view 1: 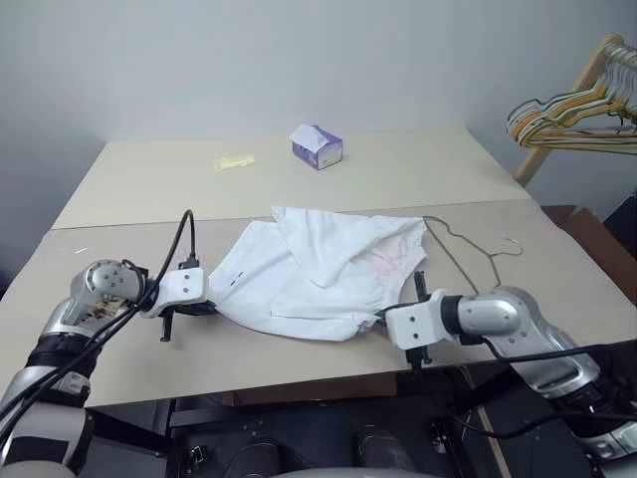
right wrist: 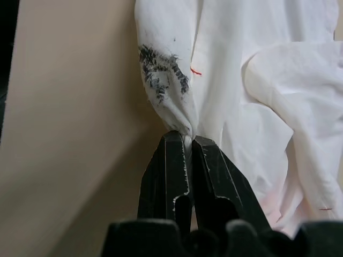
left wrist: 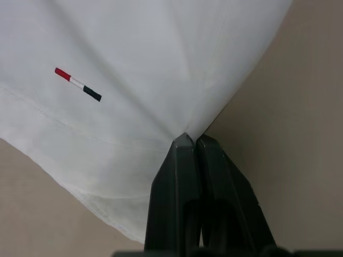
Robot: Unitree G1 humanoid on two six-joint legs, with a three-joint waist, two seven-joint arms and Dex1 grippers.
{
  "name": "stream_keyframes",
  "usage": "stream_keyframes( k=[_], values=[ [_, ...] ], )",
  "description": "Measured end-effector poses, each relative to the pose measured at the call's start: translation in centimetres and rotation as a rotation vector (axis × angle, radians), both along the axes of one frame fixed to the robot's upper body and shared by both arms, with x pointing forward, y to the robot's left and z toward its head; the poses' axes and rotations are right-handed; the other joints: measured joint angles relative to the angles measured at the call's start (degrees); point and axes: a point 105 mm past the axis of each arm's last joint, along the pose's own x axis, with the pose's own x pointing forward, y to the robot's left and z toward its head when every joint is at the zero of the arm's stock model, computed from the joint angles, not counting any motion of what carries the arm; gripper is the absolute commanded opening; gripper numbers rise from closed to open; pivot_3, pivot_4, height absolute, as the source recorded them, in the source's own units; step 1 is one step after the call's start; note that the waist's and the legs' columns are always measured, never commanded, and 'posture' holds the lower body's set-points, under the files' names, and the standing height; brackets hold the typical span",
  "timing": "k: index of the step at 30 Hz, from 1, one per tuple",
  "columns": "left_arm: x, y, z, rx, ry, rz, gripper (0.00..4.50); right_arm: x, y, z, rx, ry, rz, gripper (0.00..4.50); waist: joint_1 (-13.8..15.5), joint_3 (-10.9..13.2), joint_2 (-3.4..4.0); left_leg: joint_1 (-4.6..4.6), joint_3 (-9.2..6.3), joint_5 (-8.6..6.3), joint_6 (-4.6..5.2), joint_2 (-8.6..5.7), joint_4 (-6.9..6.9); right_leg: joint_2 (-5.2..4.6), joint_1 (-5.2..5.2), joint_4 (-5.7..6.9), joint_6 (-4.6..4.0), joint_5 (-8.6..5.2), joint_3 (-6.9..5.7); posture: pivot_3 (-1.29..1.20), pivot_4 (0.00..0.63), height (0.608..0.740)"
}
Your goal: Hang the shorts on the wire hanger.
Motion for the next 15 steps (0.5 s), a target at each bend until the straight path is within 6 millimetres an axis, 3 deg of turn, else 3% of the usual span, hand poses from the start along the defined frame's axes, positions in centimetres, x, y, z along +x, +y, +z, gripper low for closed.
stream_keyframes(
  k=[3, 10, 13, 15],
  values=[
    [0.1, 0.1, 0.1, 0.017, -0.038, 0.013, 0.03, 0.1, 0.1, 0.0, -0.001, -0.008, -0.007, 0.00, -0.01, 0.00, 0.00, 0.00, 0.00, 0.00, 0.00, 0.00, 0.00, 0.00, -0.01, 0.01, 0.00, 0.00, 0.00, -0.03, 0.000, 0.740],
    [-3.2, 0.7, 1.2, 0.117, 0.044, -0.071, 0.03, -1.9, -0.2, 0.2, -0.015, 0.089, 0.051, 0.00, -0.90, 0.02, -0.04, -0.13, 0.01, -0.03, 0.04, 0.02, 0.00, 0.00, -0.11, -0.03, 0.03, -0.02, 0.02, -0.03, 0.000, 0.740],
    [-1.2, 0.0, 2.9, 0.169, -0.077, -0.092, 0.03, 1.1, -0.4, 2.0, 0.007, 0.020, 0.003, 0.00, -0.64, 0.03, -0.06, 0.05, 0.02, 0.00, 0.03, 0.01, 0.13, 0.01, 0.09, -0.02, 0.21, -0.09, 0.02, -0.02, 0.000, 0.740],
    [1.8, -1.0, 5.1, 0.157, -0.218, -0.061, 0.03, 4.5, -0.9, 3.5, 0.005, -0.054, -0.072, 0.00, -0.32, 0.02, -0.05, 0.14, -0.01, 0.03, 0.04, -0.02, 0.17, 0.00, 0.24, -0.02, 0.25, -0.06, -0.01, -0.02, 0.000, 0.740]
  ],
)
